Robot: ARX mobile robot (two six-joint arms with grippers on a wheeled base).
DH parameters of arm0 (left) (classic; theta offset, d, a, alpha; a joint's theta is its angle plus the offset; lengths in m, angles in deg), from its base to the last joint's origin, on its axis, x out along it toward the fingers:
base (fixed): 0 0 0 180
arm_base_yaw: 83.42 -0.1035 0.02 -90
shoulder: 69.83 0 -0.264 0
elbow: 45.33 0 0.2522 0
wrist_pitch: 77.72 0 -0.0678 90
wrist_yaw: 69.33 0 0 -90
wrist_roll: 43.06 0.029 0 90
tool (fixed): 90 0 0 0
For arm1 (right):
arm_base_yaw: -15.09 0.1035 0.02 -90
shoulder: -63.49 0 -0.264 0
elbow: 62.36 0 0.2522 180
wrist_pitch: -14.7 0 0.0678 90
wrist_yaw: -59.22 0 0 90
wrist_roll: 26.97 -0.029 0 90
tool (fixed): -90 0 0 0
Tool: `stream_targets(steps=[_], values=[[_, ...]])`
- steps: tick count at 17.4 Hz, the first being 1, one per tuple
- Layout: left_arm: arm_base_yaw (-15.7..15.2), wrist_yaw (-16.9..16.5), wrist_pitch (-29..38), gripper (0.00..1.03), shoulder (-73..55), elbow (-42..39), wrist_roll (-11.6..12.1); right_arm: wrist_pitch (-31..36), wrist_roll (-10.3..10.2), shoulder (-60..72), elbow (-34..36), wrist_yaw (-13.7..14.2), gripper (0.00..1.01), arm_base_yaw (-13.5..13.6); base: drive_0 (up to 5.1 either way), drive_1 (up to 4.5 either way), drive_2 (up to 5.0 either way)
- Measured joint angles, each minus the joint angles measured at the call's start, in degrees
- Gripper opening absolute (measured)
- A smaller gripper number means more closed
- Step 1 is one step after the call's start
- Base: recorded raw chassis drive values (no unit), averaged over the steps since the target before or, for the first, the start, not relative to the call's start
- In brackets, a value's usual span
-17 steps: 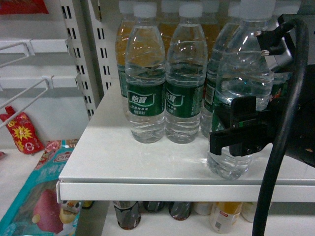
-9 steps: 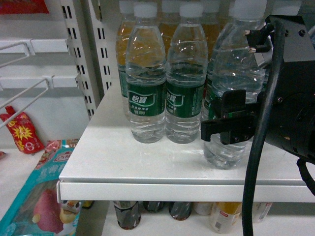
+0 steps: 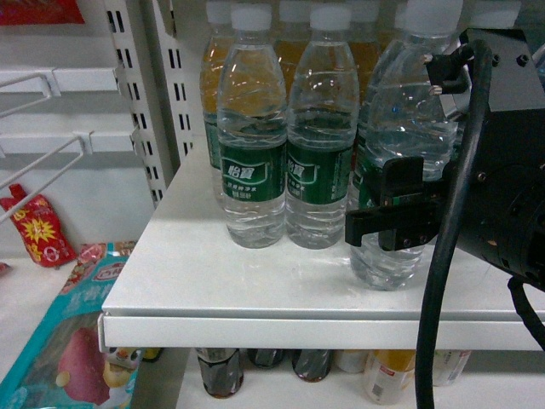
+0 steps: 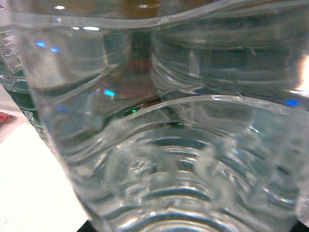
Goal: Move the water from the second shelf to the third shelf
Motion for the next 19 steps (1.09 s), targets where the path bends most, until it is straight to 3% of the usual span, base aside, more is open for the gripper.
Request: stream_targets(steps=[2,7,19], values=[[0.0,0.0,0.0,0.98,0.0,0.0,0.0,0.5,0.0,0.0,0.5,-0.3,0.43,-0.4,0.0,0.0,0.0],[0.0,0.0,0.0,0.98,0.0,0.0,0.0,2.2,-0.4,-2.0,0.9,-0.6,0.99,-1.4,0.0,0.0,0.0],[0.0,0.0,0.0,0.98,0.0,0.0,0.0,0.0,-1.7,-2.8,1.0,-1.5,0.98,-0.6,0.0,0.0,0.0]])
